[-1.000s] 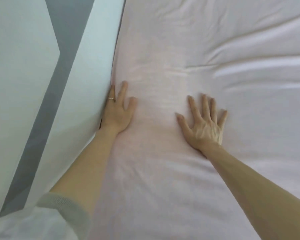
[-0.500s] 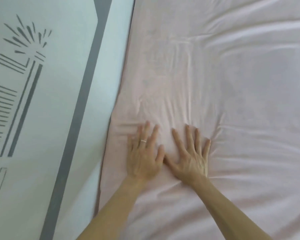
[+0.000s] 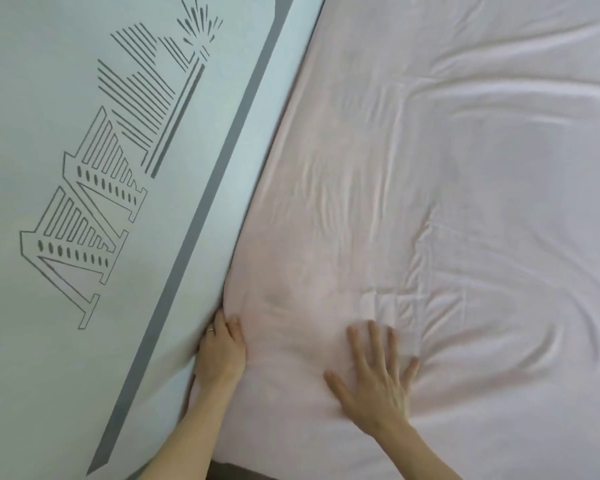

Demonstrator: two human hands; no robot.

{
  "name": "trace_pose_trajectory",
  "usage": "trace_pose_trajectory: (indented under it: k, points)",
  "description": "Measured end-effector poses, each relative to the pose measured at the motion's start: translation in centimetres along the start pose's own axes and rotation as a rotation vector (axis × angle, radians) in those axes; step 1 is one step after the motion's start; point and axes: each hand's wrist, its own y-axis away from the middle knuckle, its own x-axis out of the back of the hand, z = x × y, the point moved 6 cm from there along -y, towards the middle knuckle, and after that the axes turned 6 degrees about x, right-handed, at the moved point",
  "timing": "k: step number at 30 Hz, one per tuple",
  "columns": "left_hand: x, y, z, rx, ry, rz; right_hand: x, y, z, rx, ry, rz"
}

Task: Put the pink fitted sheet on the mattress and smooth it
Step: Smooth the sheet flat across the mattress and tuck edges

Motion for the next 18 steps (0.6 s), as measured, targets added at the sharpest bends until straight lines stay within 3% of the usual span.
trace_pose_trajectory:
  k: [2,4,7,9,16,18]
  points:
    - [1.3,1.1,1.5,-0.103,-0.004,0.148,1.5,-0.7,-0.4,0.010,-0.024,0.067]
    - [2.5,2.0,5.8,-0.344,0.010,0.293,3.2,-3.1,-1.3,0.039,-0.040,0.158]
    - [-0.2,4.1,12.0,-0.772,-0.104,0.187,4.1,-7.2,-1.8,0.076,-0.050,0.159]
    - [-3.5,4.7,11.3,-0.897,-0.302,0.098,3.3,-7.4,-0.3,0.033,-0.049,0.101]
    - [-2.5,3.6,0.3,-0.385,-0.385,-0.036,0.4,6.6,10.8,-0.666,-0.271,-0.054]
    - [-1.2,4.4,1.2,-0.418,-0.336,0.028,1.3,7.2,10.6,-0.710,-0.301,-0.012]
